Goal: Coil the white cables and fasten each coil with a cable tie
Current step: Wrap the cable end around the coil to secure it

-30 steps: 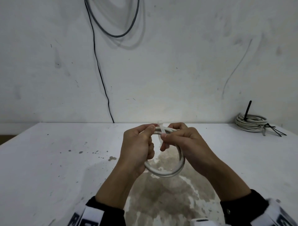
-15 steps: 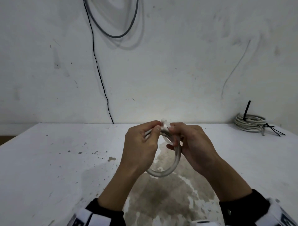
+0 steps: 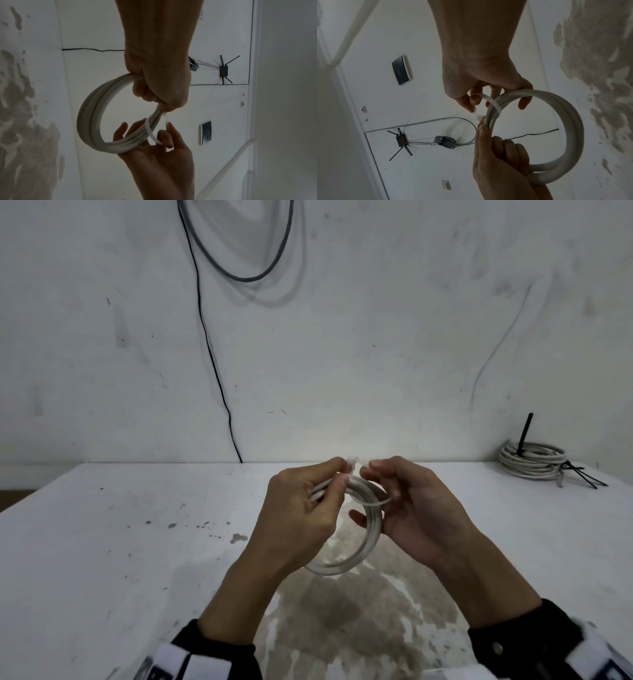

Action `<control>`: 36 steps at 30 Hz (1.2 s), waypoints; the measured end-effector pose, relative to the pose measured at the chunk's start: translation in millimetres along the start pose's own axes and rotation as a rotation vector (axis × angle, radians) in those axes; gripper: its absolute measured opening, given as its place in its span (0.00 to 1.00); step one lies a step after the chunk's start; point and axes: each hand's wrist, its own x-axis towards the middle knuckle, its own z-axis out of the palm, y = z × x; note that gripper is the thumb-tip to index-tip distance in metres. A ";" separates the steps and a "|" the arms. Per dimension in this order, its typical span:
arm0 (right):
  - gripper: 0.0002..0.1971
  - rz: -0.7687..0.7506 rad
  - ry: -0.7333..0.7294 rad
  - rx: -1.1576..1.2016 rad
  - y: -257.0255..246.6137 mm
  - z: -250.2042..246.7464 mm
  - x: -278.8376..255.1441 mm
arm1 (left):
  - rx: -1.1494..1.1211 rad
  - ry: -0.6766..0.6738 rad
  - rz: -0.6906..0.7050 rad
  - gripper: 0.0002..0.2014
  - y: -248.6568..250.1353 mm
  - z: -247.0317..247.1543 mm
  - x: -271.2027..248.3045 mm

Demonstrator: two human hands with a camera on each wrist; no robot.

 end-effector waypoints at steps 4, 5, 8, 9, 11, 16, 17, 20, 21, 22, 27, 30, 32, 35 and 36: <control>0.15 -0.047 0.044 -0.017 2.8 6.5 -1.8 | 0.003 0.004 0.045 0.08 0.3 -3.7 1.9; 0.16 -0.066 0.058 -0.004 3.3 8.2 -2.4 | -0.012 0.010 0.043 0.07 1.3 -4.1 2.2; 0.14 -0.134 0.084 0.014 3.4 12.6 -4.8 | -0.028 0.010 0.026 0.08 2.4 -3.1 2.6; 0.15 -0.152 0.076 0.010 3.8 12.7 -5.5 | -0.029 0.005 0.026 0.07 2.4 -2.9 2.6; 0.18 -0.172 0.046 -0.038 4.5 13.7 -7.2 | -0.026 0.001 0.038 0.07 1.6 -4.0 3.1; 0.18 -0.128 0.006 -0.155 8.2 13.4 -6.7 | 0.014 -0.085 0.058 0.09 1.3 -8.2 1.4; 0.17 -0.103 0.012 -0.169 8.8 13.1 -5.9 | 0.016 -0.110 0.057 0.09 1.3 -8.5 1.1; 0.14 -0.025 -0.004 -0.236 8.7 13.7 -6.0 | 0.017 -0.141 0.051 0.10 -0.9 -7.9 1.2; 0.17 -0.010 -0.015 -0.271 8.0 14.1 -7.0 | 0.012 -0.134 0.038 0.10 -1.7 -8.3 1.3; 0.20 -0.005 -0.019 -0.309 7.2 13.6 -6.9 | -0.001 -0.121 0.022 0.10 -3.5 -9.3 1.4; 0.09 -0.126 -0.013 -0.506 -3.5 7.3 -10.4 | -0.126 -0.073 -0.133 0.10 -6.4 -12.6 2.7; 0.05 -0.285 -0.050 -0.558 -7.6 5.8 -13.2 | -0.209 -0.098 -0.211 0.11 -0.8 -11.5 2.3; 0.06 -0.382 -0.068 -0.600 -10.0 3.4 -14.2 | -0.347 -0.068 -0.305 0.13 -0.4 -12.5 3.2; 0.12 -0.499 -0.135 -0.724 -13.2 2.0 -16.3 | -0.569 -0.035 -0.419 0.13 2.2 -16.7 5.5; 0.15 -0.562 -0.141 -0.795 -13.2 2.8 -17.4 | -0.625 -0.041 -0.441 0.13 3.7 -18.0 6.1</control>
